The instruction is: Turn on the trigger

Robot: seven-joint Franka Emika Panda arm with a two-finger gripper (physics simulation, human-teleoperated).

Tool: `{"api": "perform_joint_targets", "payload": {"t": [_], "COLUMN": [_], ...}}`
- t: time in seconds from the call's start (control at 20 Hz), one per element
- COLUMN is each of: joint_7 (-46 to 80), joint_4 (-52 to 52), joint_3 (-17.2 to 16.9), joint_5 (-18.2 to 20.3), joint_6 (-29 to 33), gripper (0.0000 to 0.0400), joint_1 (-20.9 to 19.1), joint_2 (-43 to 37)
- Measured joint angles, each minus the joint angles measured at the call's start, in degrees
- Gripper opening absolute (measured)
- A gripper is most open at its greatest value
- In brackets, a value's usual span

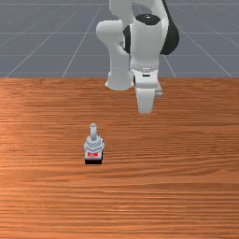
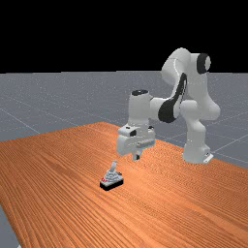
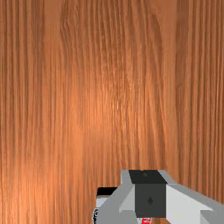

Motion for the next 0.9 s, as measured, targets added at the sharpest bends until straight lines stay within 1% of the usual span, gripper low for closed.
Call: {"api": "perform_joint_targets", "payload": {"t": [0.05, 0.1, 0.15, 0.2, 0.25, 0.3, 0.35, 0.4, 0.45, 0.5, 0.55, 0.65, 0.7, 0.75, 0.8, 0.85, 0.9], "joint_7": [0.91, 0.99, 5.04, 5.63, 8.31, 7.47, 8.1, 7.93, 6.04, 6.04, 1.67, -1.54, 8.16, 9.2, -4.81, -4.69, -9.63], "joint_4": [-4.71, -7.26, -5.65, -7.71, -10.45, -12.85, -14.78, -17.53, -20.99, -22.42, -24.16, -26.73, -30.96, -31.47, -28.13, -28.31, -28.26], "joint_3": [-0.17, -0.05, -0.77, -0.63, -0.55, -0.19, 0.06, 0.43, 0.6, 0.71, 0.76, 0.76, 1.49, 1.57, 0.06, 0.15, -0.92], "joint_5": [-0.81, -0.7, -5.34, -5.81, -8.49, -7.33, -7.8, -7.24, -2.12, -2.06, -1.97, -1.81, -6.93, -8.14, 7.5, 7.36, 11.25], "joint_6": [4.84, 5.43, -1.25, -0.77, -1.11, 0.14, 0.47, 1.38, 3.42, 3.69, 4.27, 4.87, 14.62, 16.24, 8.14, 8.78, 7.62], "gripper": [0.0, 0.0, 0.0, 0.0, 0.0, 0.0, 0.0, 0.0, 0.0, 0.0, 0.0, 0.0, 0.0, 0.0, 0.0, 0.0, 0.0], "joint_1": [0.18, 0.2, 1.55, 1.62, 2.04, 1.78, 1.81, 1.62, 1.32, 1.46, 1.55, 1.88, 0.76, 0.55, 2.24, 2.13, 2.14], "joint_2": [-2.58, -4.39, -4.3, -5.76, -7.79, -9.55, -11.0, -13.05, -15.59, -16.77, -18.14, -20.27, -21.51, -21.06, -19.36, -18.98, -18.88]}}
